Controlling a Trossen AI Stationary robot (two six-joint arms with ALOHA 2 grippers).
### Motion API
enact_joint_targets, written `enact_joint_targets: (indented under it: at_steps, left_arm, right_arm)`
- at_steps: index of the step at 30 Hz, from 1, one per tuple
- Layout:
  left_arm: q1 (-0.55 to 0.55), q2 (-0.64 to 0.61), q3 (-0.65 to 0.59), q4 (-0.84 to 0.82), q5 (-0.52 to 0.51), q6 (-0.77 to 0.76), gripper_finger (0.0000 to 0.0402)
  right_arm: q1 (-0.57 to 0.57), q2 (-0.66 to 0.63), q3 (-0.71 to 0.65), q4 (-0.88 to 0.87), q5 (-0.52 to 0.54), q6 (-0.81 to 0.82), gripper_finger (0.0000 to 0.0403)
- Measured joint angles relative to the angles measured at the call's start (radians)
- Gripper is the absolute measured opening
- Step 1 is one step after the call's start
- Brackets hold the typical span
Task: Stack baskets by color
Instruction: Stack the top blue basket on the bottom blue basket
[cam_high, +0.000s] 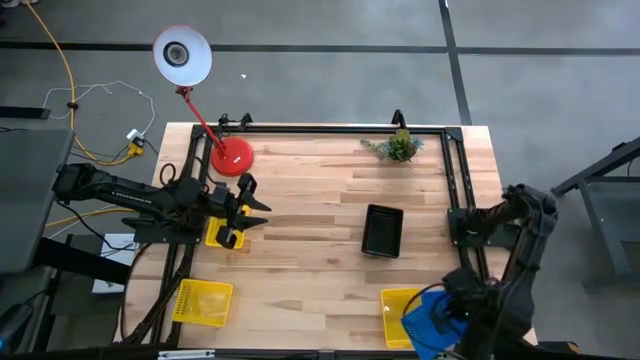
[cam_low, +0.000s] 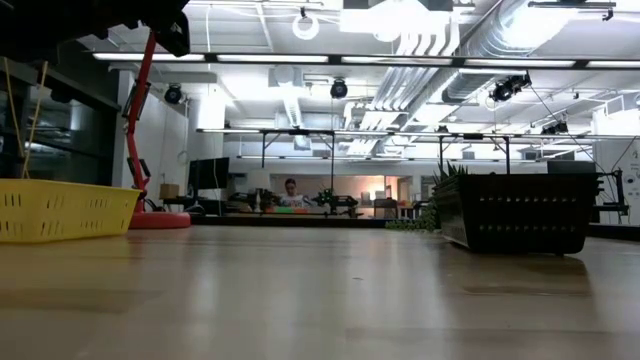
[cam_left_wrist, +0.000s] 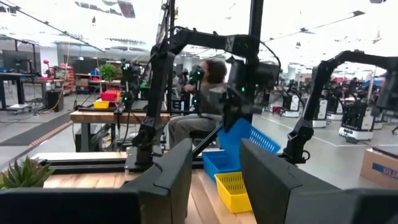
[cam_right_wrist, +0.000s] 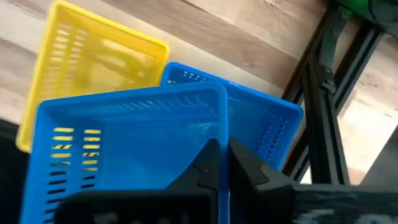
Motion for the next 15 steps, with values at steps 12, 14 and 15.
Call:
enact_joint_targets:
  at_steps: [12,14,15]
  left_arm:
    - [0.0,0.0,0.0,0.022,0.0,0.019,0.0122]
    - [0.0,0.0,0.0,0.024,0.0,0.041,0.0122]
    - [0.0,0.0,0.0,0.024,-0.001,0.049,0.0122]
  right_arm:
    - [-0.039,0.017,0.0,0.002,-0.092,0.001,0.0]
    - [-0.053,0.017,0.0,0.002,-0.123,0.006,0.0]
    - [-0.058,0.017,0.0,0.002,-0.124,0.005,0.0]
